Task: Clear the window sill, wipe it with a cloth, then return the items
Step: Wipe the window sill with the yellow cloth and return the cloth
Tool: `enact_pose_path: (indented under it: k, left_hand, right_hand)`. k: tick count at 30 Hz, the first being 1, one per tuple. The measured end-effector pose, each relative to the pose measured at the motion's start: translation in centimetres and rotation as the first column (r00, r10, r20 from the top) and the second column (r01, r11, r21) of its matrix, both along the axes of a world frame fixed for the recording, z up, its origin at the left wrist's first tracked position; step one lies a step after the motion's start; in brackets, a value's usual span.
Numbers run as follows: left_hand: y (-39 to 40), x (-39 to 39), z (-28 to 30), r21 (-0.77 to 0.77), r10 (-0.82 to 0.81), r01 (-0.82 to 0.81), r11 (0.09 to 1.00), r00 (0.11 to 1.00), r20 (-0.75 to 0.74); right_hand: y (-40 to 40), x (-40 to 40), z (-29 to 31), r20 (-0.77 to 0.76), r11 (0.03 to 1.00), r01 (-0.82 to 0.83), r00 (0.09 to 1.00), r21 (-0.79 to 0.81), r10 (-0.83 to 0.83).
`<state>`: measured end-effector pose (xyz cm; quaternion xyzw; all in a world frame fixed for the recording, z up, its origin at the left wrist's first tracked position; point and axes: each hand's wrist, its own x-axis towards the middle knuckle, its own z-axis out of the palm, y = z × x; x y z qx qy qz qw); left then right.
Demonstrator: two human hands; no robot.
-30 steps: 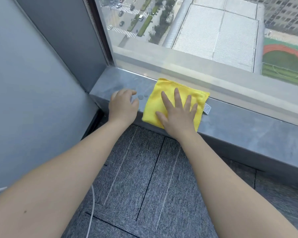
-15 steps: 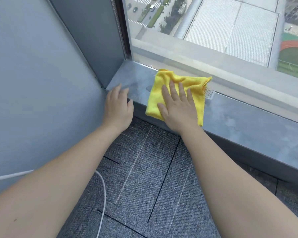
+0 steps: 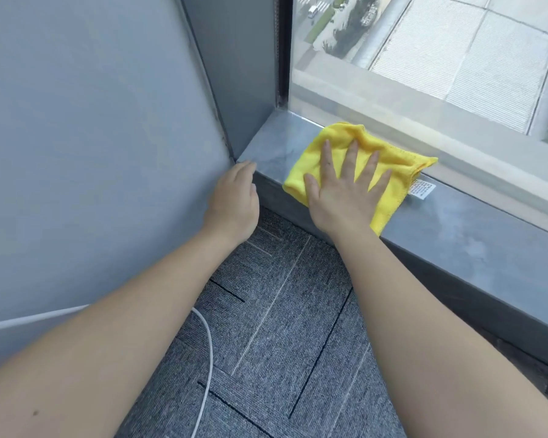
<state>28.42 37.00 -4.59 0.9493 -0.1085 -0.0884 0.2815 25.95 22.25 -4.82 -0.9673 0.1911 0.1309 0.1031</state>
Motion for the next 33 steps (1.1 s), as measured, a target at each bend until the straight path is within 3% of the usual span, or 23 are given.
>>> enact_pose_path:
  k: [14,24,33]
  left_hand:
    - [1.2,0.3,0.9,-0.134,0.041,-0.042,0.99,0.999,-0.01]
    - [1.5,-0.6,1.7,-0.196,0.052,-0.052,0.979,0.999,-0.006]
    - [-1.5,-0.7,1.8,-0.191,0.008,-0.015,0.981,0.999,-0.036]
  right_hand:
    - [3.3,5.9,0.3,0.073,0.964,-0.261,0.963,0.048,0.258]
    - [4.1,3.6,0.3,0.076,0.898,-0.437,0.898,0.053,0.433]
    - [0.7,1.3,0.2,0.047,0.965,-0.256,0.966,0.048,0.254]
